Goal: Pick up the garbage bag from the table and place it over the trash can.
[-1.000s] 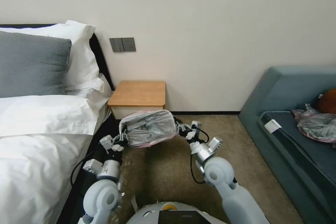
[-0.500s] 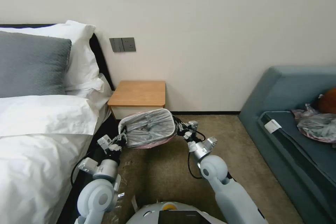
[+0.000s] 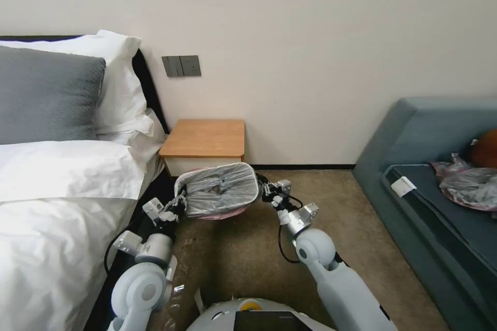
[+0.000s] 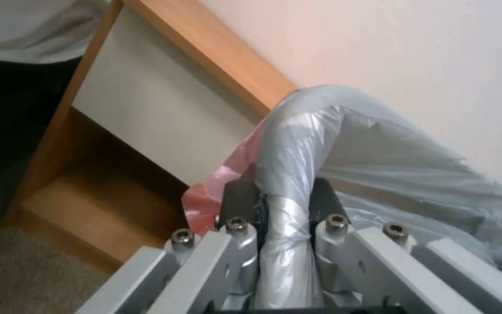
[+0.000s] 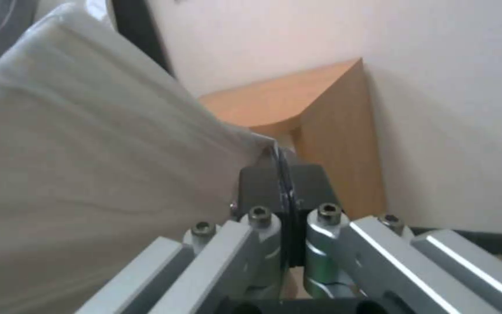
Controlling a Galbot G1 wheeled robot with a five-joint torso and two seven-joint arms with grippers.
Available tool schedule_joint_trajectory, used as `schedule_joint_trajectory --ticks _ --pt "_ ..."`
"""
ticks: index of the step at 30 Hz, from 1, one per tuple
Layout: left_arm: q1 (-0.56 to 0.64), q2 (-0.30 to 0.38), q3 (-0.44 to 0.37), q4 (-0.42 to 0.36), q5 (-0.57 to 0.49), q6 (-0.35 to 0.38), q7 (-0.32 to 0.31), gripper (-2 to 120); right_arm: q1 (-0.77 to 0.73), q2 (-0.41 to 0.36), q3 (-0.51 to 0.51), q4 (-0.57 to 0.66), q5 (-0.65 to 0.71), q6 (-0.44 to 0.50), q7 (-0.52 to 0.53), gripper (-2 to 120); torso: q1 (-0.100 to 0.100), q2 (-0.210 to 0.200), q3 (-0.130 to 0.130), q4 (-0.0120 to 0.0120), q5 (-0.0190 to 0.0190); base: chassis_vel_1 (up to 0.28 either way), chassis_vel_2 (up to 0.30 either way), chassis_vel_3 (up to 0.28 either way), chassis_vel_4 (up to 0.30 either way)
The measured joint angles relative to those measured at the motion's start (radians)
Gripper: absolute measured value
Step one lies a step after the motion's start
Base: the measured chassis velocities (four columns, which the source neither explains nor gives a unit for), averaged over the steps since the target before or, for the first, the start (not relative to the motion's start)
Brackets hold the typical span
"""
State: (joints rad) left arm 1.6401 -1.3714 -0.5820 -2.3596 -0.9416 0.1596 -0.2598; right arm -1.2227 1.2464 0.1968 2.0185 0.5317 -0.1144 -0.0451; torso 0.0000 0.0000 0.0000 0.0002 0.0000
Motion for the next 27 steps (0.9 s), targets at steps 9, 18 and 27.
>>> schedule_joint_trajectory --ticks 9,18,27 --pt "0.000 0.002 -0.003 0.004 0.008 0.000 0.007 5 -0.023 -0.006 0.000 0.013 0.018 -0.011 0.008 8 0.000 0.000 0.000 -0.0002 0.0000 0.000 0.000 0.000 0.000" --pt "-0.025 0.006 -0.016 0.035 0.058 -0.012 -0.007 5 -0.109 -0.073 0.028 0.106 0.205 -0.002 0.049 41 0.000 0.000 0.000 -0.0004 0.0000 0.000 0.000 0.000 0.000" --pt "-0.005 0.020 -0.015 0.036 0.149 -0.025 -0.005 5 -0.106 -0.186 0.081 0.303 0.318 -0.021 0.116 76 0.000 0.000 0.000 -0.0004 0.0000 0.000 0.000 0.000 0.000"
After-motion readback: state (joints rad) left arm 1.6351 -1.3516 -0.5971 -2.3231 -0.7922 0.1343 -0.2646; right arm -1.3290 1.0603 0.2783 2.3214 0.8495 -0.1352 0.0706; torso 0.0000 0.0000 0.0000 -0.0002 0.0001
